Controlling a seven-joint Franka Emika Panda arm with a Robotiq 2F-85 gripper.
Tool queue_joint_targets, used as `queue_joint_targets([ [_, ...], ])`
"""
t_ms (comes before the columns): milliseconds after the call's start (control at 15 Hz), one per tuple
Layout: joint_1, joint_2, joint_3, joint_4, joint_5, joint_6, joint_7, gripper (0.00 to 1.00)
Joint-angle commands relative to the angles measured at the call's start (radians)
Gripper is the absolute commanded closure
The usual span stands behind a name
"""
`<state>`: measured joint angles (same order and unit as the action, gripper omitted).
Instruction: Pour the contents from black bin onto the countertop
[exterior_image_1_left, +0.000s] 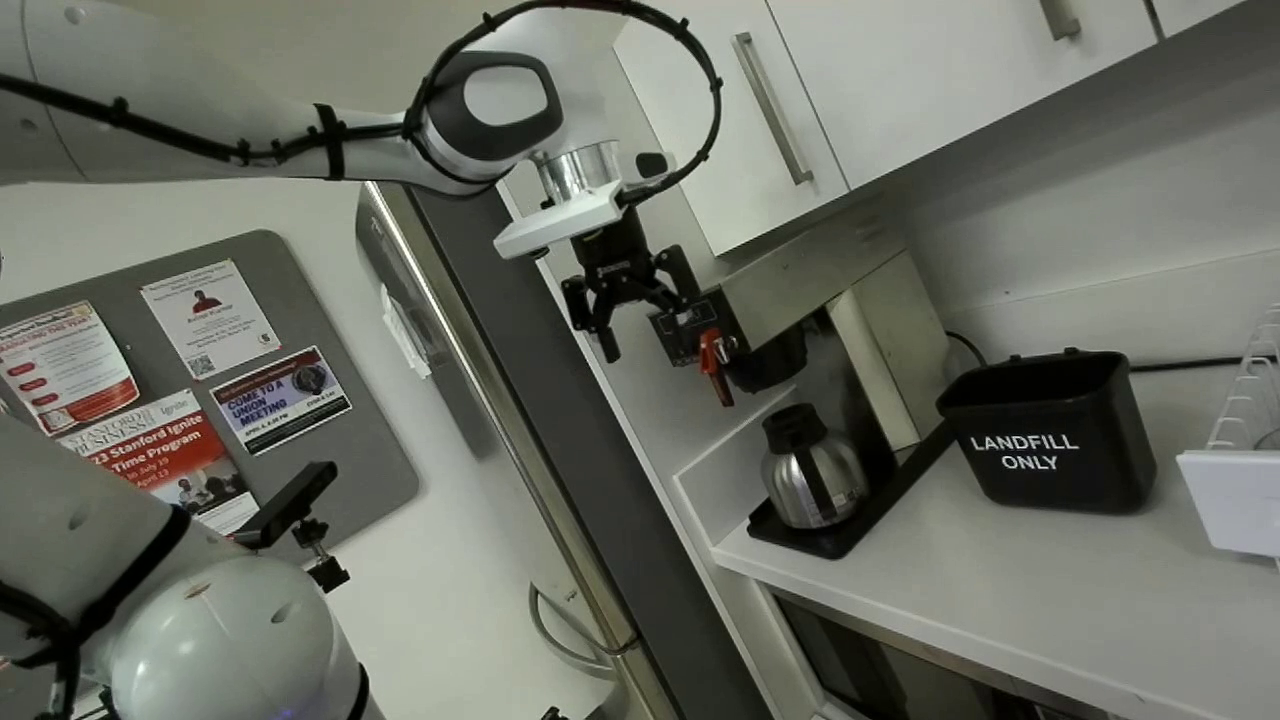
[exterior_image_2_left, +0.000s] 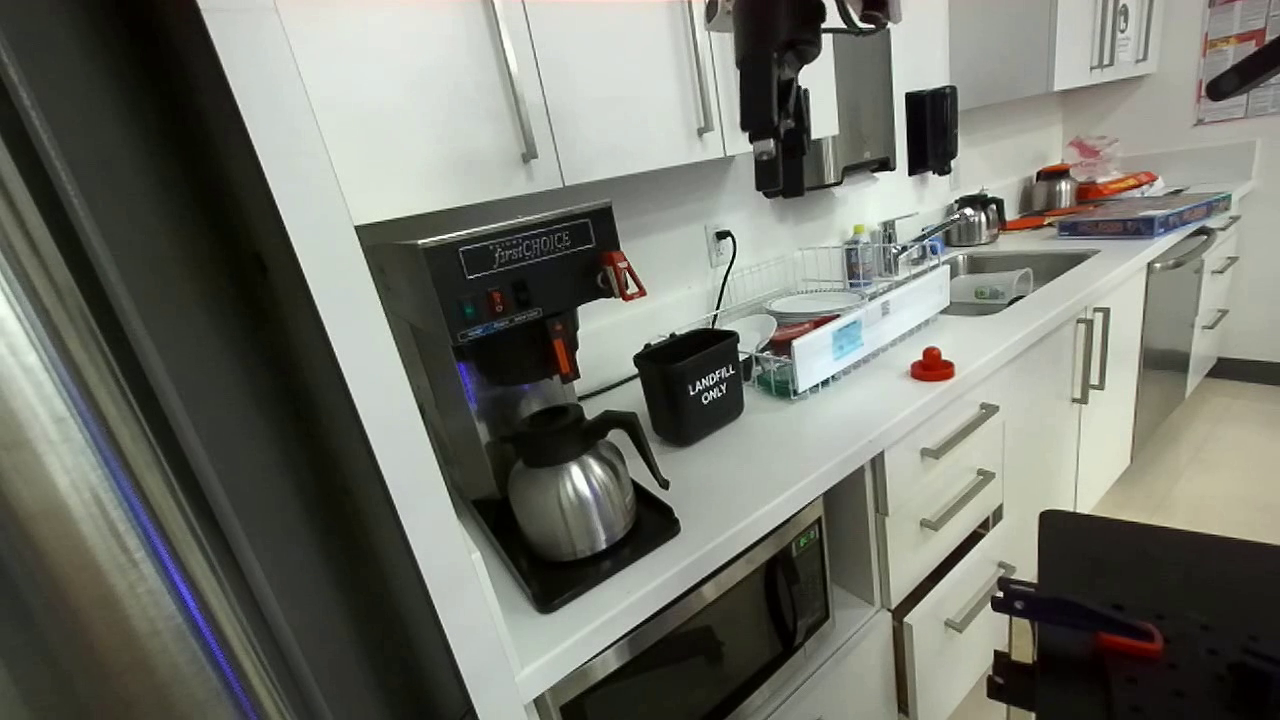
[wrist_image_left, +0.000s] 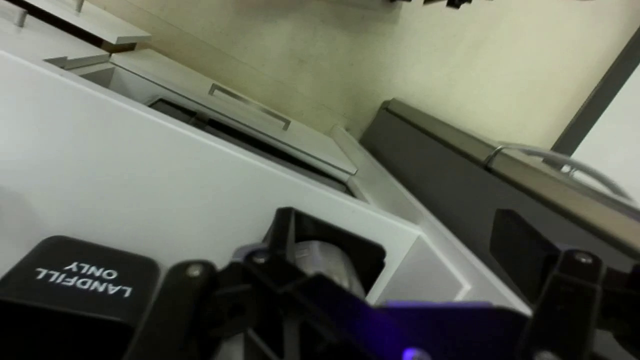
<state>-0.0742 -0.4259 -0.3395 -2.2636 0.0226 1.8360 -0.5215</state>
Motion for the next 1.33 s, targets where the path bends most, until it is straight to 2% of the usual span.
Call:
queue_joint_targets([
  [0, -0.064, 0.107, -0.041, 0.042, 0.016, 0.159, 0.021, 0.00],
  [333, -0.110, 0.321, -0.070, 0.062, 0.032, 0.579, 0.035, 0.00],
  [467, -0.125, 0.408, -0.056, 0.080, 0.043, 0.690, 0.057, 0.00],
  [533, -0.136, 0.422, -0.044, 0.085, 0.025, 0.683, 0.079, 0.00],
  [600, -0.145, 0.364, -0.038, 0.036, 0.026, 0.669, 0.039, 0.00],
  [733, -0.155, 0.419, -0.023, 0.060, 0.022, 0.682, 0.062, 0.00],
  [1000, -0.159, 0.431, -0.022, 0.080, 0.021, 0.682, 0.063, 0.00],
  [1267, -0.180, 0.528, -0.005, 0.162, 0.037, 0.687, 0.273, 0.00],
])
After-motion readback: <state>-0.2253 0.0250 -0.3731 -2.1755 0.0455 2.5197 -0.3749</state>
